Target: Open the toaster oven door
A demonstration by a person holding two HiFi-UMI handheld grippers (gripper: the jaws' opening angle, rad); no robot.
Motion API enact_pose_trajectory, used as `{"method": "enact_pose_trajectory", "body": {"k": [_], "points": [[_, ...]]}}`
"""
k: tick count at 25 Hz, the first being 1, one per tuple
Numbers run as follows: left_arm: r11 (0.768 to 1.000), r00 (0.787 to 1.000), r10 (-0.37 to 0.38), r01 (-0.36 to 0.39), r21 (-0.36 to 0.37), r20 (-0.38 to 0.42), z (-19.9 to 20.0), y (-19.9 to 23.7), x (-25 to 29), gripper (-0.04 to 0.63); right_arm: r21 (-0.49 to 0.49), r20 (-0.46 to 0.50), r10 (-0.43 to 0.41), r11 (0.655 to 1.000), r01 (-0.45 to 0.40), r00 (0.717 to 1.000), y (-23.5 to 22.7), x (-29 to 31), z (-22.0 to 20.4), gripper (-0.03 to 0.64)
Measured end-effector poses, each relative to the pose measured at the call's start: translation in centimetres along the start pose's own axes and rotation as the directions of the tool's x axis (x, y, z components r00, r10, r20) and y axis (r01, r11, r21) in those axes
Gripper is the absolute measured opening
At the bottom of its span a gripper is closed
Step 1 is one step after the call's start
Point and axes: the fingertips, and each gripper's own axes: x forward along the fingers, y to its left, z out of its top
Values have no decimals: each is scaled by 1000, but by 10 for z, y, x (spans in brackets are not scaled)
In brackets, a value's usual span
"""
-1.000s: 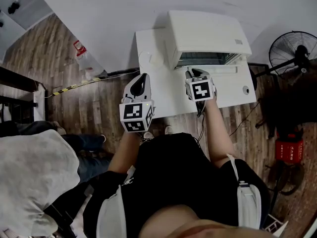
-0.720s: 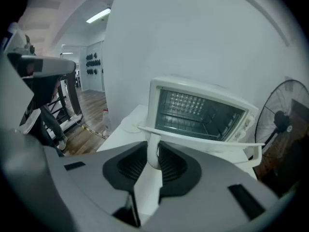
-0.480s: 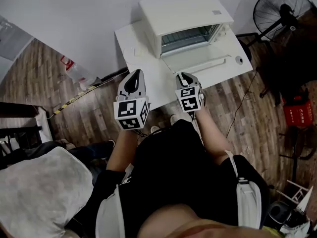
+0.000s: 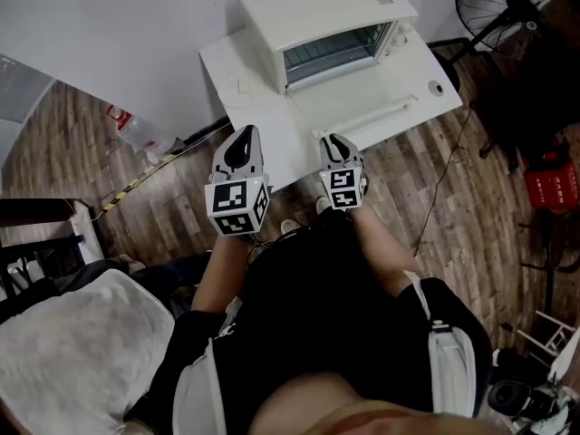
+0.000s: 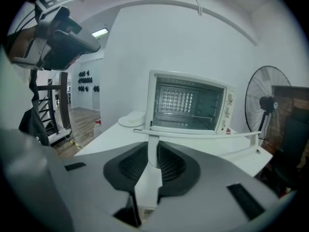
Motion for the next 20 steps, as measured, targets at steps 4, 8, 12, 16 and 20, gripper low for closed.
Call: {"method": "enact_pose_trajectory", "body": {"k": [4,8,12,16,20], "points": [[1000,1000,1,0,22,-24,-4,-1,-1,12,43,-13,11,999,-11,1000,6,5,-30,71],[1000,999,6,-4,30,-51,-13,-3,1,12,66,-58,16,998,-12,998,7,12,-55,69],[999,997,1,1,38,-72,-19,-6,3,12,43,-68,22,999,-19,997,9,19,-76,69],[999,997,-4,7,38,-74,-20,-6,8,12,29,-42,25,999,-24,999,11,23,-78,71],[999,998,-12,14,39,-60,-15,-10,10,14,26,-37,19,999,-18,999,10,23,-78,71]]}}
